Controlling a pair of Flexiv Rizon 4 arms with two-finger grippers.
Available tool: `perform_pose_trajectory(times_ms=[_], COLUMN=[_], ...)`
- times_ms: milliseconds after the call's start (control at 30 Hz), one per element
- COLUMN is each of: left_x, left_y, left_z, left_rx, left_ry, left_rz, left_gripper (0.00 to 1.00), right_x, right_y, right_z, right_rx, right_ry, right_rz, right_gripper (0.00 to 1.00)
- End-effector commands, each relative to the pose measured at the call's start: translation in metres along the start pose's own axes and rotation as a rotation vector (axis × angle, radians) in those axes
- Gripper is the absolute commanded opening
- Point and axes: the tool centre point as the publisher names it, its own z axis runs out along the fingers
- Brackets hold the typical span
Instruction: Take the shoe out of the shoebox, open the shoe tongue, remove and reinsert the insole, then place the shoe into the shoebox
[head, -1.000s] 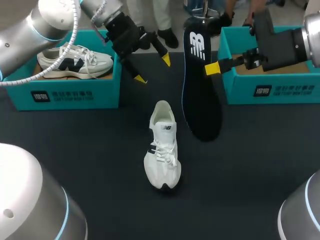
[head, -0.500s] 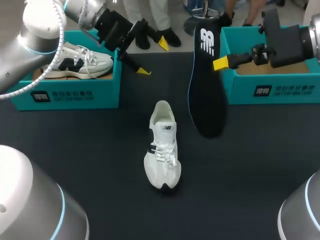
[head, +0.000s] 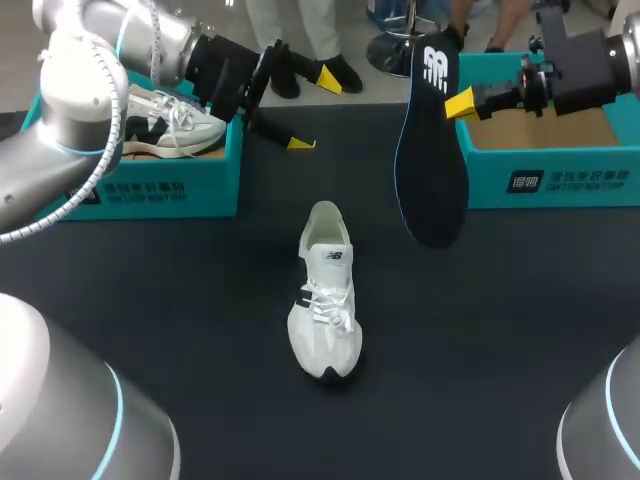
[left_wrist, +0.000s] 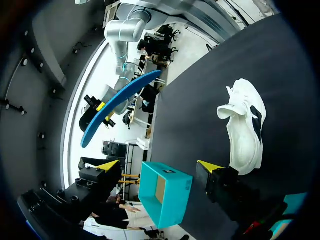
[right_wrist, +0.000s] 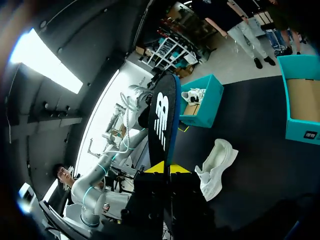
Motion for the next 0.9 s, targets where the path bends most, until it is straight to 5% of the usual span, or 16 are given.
perform_pose_trajectory(times_ms=[33,633,900], left_x=[0.003,0.003,-0.011], left_y=[-0.008,-0.008,-0.010], left_z=[-0.001,-0.001,0.012], left_rx=[-0.017,-0.017,-0.153], left_ry=[-0.060,-0.060,-0.122], left_rz=[0.002,0.002,0.080], left_gripper=[1.00,1.00,1.00], right_x=[0.000,0.000,-0.010], right_y=[0.008,0.008,0.039], right_z=[0.002,0.002,-0.007], right_rx=[0.010,0.010,-0.023], right_ry=[-0.007,-0.007,-0.010], right_rz=[-0.015,-0.015,0.183], right_gripper=[0.00,0.00,0.00])
